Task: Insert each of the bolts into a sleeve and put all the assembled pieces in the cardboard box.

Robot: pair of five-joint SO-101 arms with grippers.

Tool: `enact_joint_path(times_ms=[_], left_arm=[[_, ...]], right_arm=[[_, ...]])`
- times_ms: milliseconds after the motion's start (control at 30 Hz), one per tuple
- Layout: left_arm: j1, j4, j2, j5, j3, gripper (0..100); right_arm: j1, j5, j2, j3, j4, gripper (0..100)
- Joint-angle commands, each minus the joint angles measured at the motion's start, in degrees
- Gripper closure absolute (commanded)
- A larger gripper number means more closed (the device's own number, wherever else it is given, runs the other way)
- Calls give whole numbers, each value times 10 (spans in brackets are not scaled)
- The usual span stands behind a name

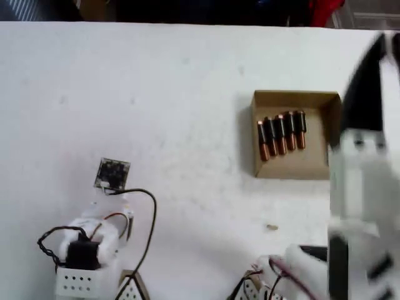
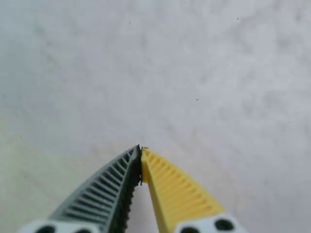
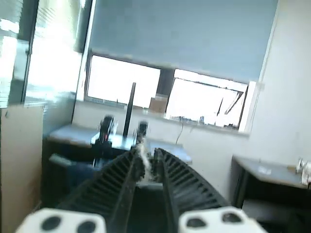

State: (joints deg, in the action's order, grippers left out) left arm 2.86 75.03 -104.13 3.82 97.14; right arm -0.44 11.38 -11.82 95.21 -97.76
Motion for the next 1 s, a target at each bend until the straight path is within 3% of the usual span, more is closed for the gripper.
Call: enact_joint_path(times_ms=[0, 967], left_arm=[[5, -16, -2, -4, -1, 976], [5, -16, -2, -4, -1, 976]], right_arm=[[-5, -4, -34, -2, -16, 982], [-6, -5, -295, -468, -12, 981]])
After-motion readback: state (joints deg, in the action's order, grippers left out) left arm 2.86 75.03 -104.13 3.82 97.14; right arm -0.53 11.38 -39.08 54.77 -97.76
